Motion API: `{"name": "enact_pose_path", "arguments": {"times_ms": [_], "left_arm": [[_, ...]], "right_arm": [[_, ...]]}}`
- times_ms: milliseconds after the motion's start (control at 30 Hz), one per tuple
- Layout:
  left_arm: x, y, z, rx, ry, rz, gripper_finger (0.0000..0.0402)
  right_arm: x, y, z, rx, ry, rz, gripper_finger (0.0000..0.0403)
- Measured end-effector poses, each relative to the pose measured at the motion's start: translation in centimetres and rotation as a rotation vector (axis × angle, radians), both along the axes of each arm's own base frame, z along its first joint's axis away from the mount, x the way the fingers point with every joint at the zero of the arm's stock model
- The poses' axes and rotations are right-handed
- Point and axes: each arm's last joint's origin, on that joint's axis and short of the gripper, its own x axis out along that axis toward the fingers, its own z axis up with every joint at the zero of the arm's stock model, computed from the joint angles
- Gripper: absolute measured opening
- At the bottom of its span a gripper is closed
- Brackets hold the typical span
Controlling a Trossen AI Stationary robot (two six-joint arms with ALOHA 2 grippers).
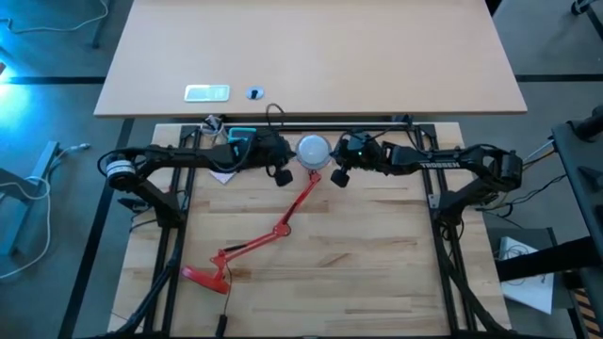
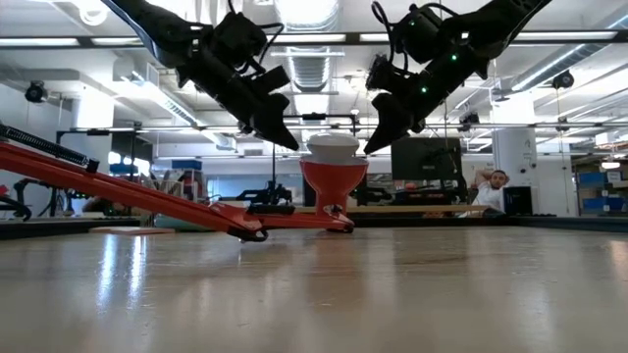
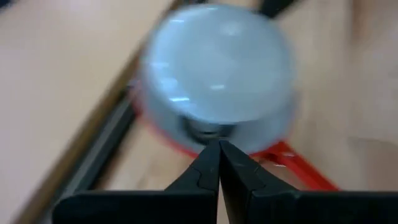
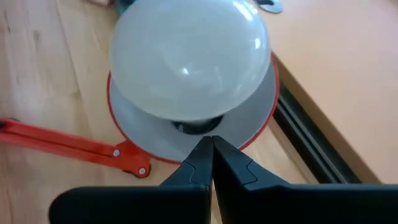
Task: Screw lightbulb
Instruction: Remove the light bulb from the red lamp
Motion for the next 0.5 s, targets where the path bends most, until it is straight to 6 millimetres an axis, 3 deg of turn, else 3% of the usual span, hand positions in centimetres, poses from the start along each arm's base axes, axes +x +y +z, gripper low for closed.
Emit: {"name": "enact_pose_path", "arguments": {"times_ms": [333, 500], "left_arm": [[-1.2, 3.2, 0.7, 0.043, -0.047, -0.002, 0.0], [-1.2, 3.7, 1.1, 0.101, -0.07, -0.045, 0.0]], "right_arm": [[-0.1, 0.2, -0.2, 0.019, 0.026, 0.026, 0.0], [0.3, 1.0, 0.1, 0.174, -0.064, 0.224, 0.0]]}}
